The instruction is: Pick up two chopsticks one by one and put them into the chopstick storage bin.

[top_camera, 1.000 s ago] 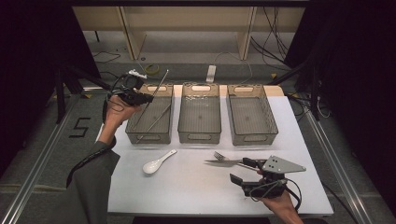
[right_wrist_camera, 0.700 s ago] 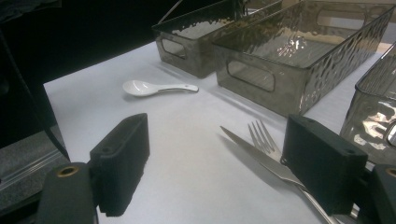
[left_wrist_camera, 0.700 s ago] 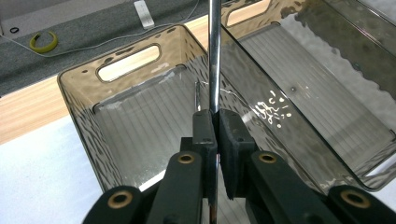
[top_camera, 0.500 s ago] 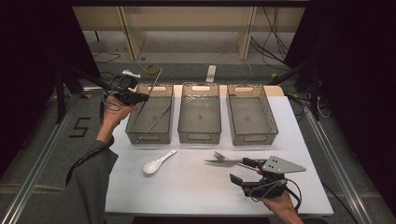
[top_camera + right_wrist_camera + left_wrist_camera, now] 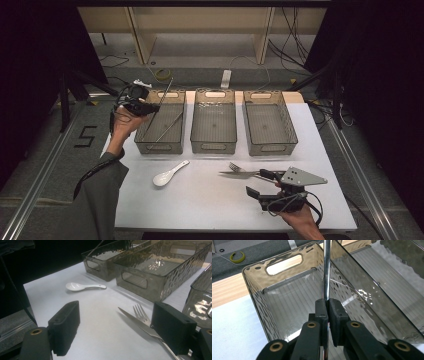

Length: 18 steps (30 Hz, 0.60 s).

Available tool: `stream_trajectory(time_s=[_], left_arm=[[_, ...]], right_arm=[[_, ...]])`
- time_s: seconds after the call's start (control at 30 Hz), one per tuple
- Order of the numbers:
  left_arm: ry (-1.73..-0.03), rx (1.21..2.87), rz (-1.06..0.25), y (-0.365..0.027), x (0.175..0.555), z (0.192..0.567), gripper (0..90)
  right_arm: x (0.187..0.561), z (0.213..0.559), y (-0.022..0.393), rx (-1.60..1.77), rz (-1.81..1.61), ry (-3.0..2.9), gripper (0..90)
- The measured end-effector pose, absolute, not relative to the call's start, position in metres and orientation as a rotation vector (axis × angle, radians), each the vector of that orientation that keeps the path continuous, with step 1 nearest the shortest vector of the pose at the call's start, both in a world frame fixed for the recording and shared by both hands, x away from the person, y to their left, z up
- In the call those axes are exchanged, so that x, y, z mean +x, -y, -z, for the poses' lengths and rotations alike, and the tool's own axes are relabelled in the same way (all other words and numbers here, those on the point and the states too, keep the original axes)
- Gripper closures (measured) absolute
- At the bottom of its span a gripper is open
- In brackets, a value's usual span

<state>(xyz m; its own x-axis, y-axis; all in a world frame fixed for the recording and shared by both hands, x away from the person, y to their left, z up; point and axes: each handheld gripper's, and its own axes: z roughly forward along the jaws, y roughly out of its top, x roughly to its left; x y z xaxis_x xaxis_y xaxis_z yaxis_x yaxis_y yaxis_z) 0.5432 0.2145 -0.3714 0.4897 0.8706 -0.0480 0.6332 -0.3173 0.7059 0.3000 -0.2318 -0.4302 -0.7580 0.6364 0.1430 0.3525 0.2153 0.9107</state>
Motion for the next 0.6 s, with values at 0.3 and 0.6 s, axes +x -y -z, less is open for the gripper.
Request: stream_trajectory(time_s=[0.3, 0.6], left_arm=[[-1.247, 2.056, -0.448, -0.215, 0.542, 0.379, 85.1], [-1.279, 2.055, -0.444, -0.216, 0.543, 0.391, 84.9]], right_arm=[[0.300, 0.430, 0.232, 0.931, -1.561, -2.229, 23.9], [0.300, 0.430, 0.232, 0.934, -1.560, -2.230, 23.9]])
